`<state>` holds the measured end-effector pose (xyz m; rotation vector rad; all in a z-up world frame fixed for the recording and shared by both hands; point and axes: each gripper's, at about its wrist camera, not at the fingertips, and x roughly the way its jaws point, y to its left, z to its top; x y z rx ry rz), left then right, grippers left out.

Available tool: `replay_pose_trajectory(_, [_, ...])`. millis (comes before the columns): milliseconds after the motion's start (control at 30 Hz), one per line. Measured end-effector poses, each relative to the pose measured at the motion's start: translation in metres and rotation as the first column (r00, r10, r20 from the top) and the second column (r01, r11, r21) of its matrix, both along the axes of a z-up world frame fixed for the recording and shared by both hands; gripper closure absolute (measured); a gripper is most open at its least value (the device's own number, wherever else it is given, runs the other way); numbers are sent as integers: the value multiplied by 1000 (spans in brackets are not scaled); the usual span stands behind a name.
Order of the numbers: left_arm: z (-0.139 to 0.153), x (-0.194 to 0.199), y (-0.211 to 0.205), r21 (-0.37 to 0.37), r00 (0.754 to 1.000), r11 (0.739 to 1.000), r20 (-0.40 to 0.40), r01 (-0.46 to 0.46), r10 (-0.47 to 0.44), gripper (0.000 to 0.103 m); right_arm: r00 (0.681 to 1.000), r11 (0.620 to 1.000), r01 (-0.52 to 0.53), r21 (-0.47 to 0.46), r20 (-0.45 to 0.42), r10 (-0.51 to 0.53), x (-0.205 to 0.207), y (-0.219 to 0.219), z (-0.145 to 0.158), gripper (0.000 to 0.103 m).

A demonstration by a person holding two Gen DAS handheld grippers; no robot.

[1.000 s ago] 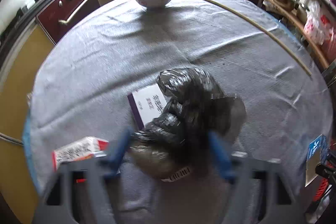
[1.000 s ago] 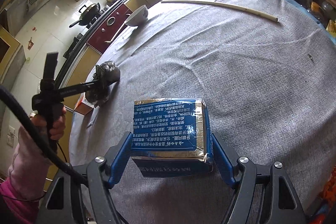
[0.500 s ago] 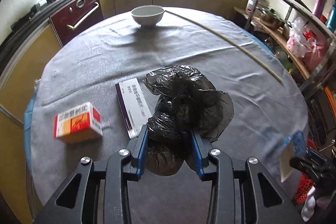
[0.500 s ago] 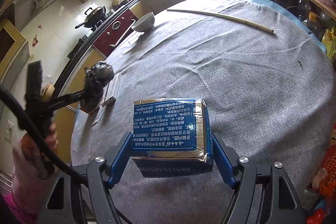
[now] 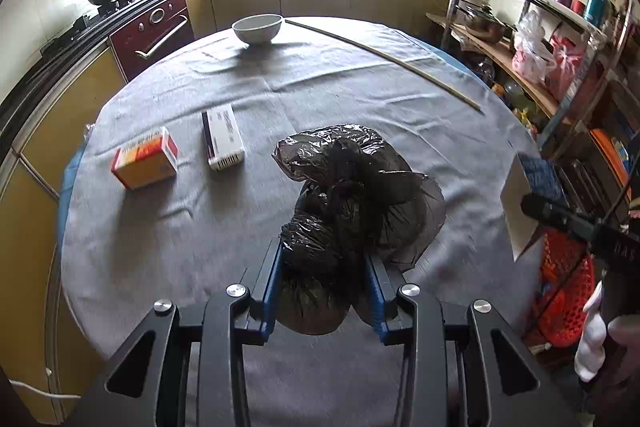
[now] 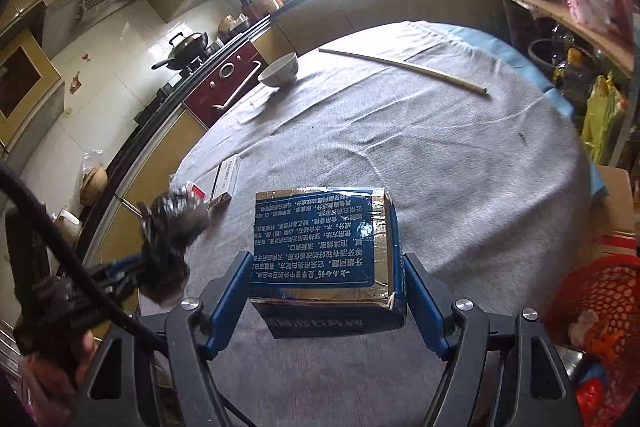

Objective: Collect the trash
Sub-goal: 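Carry the blue packet and black bag with both tools over the red basket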

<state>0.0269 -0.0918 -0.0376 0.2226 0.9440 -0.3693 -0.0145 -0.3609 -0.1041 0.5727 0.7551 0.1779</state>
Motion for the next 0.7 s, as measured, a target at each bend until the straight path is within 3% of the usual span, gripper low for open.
replay_pose_trajectory(333, [-11,-51,-11,-2,999,1000,30,18,-18,64,999,999,14,-40,41,-12,-41,-3,7,27])
replay_pose_trajectory(700, [-2,-77,-33,18,986,996,135,91,-93,64,997,999,46,-21,61,-44,-62,-19,4,27])
